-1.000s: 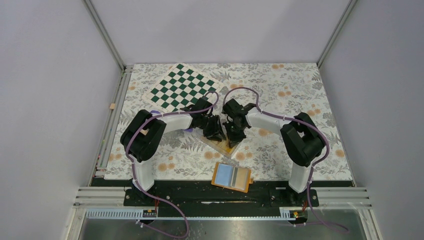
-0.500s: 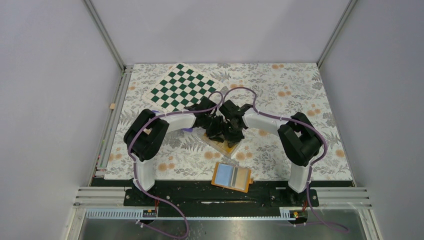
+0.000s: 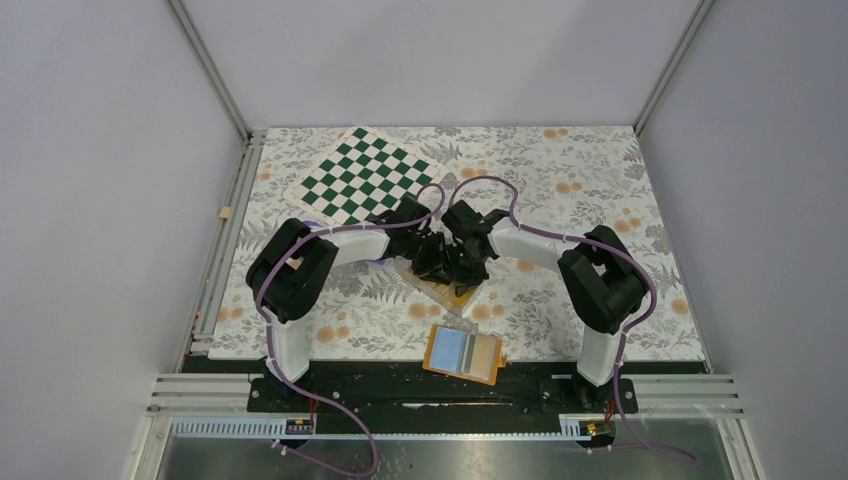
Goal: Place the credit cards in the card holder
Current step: Pick up the credit card from the storage box.
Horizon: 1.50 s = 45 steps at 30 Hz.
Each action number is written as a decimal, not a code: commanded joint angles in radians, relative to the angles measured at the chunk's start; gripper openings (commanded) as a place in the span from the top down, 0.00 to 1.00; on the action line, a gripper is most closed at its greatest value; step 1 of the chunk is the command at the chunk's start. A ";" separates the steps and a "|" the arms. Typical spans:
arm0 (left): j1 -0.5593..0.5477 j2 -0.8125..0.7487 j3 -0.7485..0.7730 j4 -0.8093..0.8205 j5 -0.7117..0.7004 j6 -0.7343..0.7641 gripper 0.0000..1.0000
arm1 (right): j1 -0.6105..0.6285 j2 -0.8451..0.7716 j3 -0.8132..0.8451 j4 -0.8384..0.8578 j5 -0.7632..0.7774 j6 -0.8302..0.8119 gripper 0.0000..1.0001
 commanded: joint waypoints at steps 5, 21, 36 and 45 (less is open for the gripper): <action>-0.049 0.047 -0.037 0.028 0.221 0.010 0.78 | -0.004 -0.029 -0.045 0.026 0.035 -0.015 1.00; -0.080 0.041 0.049 -0.145 0.075 0.115 0.67 | -0.029 -0.270 0.027 -0.162 0.112 -0.076 1.00; -0.098 0.098 0.124 -0.333 -0.072 0.246 0.63 | -0.141 -0.437 -0.210 -0.144 -0.138 0.007 1.00; -0.099 0.102 0.128 -0.331 -0.048 0.233 0.65 | -0.108 -0.473 -0.211 -0.068 -0.162 -0.004 1.00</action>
